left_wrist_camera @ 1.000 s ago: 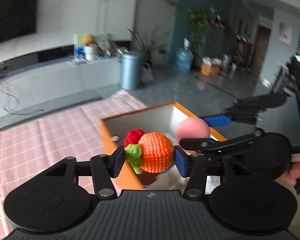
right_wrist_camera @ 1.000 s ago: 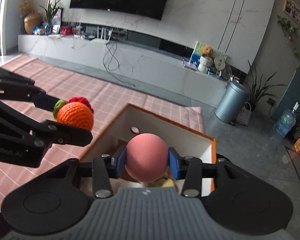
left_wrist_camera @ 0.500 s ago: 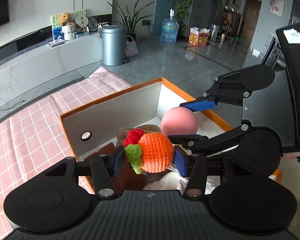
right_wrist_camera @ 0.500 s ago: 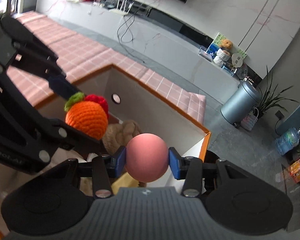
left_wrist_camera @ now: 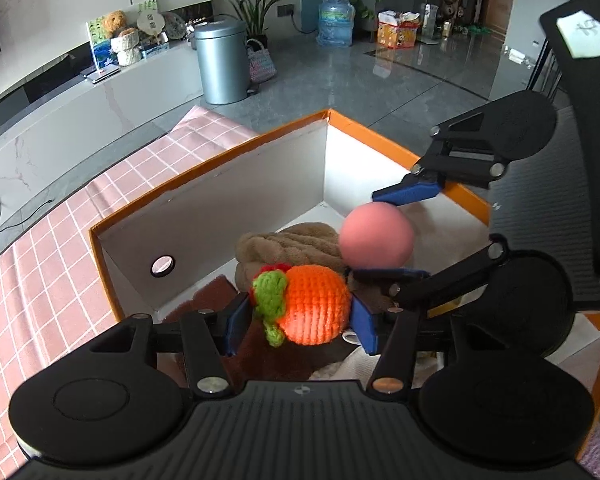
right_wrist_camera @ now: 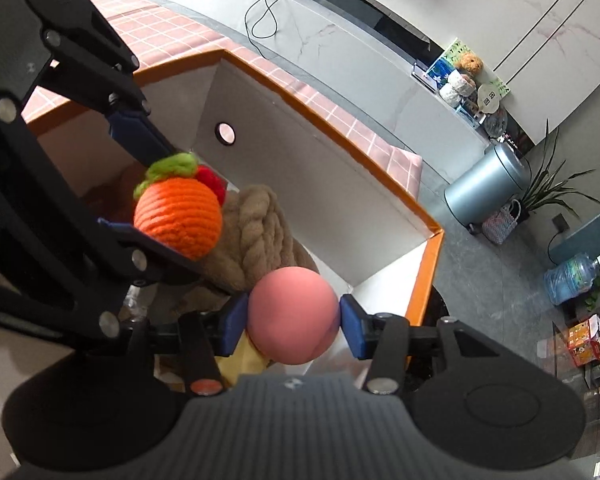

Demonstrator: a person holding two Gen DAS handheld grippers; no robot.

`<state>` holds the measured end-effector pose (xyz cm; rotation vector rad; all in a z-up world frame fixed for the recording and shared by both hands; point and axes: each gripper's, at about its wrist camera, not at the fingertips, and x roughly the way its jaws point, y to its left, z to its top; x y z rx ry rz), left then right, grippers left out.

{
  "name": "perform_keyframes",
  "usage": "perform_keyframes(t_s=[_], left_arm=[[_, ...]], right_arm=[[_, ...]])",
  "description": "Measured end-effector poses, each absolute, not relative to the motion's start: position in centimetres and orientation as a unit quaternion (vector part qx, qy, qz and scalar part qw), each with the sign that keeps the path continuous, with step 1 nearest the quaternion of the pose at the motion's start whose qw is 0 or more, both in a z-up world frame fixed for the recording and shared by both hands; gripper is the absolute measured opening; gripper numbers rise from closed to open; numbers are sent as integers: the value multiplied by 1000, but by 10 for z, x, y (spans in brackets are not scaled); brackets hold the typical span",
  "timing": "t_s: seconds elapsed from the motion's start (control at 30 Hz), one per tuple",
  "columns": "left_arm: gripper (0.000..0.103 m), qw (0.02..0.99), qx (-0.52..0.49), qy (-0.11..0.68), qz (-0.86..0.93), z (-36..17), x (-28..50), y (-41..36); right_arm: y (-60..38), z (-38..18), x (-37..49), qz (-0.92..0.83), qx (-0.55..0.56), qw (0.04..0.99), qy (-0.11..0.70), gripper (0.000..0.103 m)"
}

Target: Organize soft objects

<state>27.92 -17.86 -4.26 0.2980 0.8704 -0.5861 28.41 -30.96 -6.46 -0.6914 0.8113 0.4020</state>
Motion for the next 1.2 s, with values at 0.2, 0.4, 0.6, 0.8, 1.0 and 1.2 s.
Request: perform_keyframes(t_s=[0.2, 0.4, 0.6, 0.8, 1.0, 1.2], left_arm=[[79, 857, 155, 413, -267, -46, 279, -178], [88, 865, 114, 410, -264, -33, 278, -169], [89, 869, 96, 404, -270, -17, 270, -168], [89, 884, 80, 371, -272, 5, 251, -157], [89, 906, 49, 313, -280, 29, 221, -134], [89, 938, 25, 229, -260, 46, 179, -111]], right_arm=[[-311, -67, 283, 189, -336, 837, 388, 56], [-316, -55, 275, 188, -340, 841, 377, 82], [-319, -37, 259, 194, -354, 841, 359, 94], [-320, -13, 236, 202, -343, 849, 348, 95], [-322, 9, 207, 179, -296, 881, 322, 95], [-324, 32, 169, 145, -208, 927, 275, 99]])
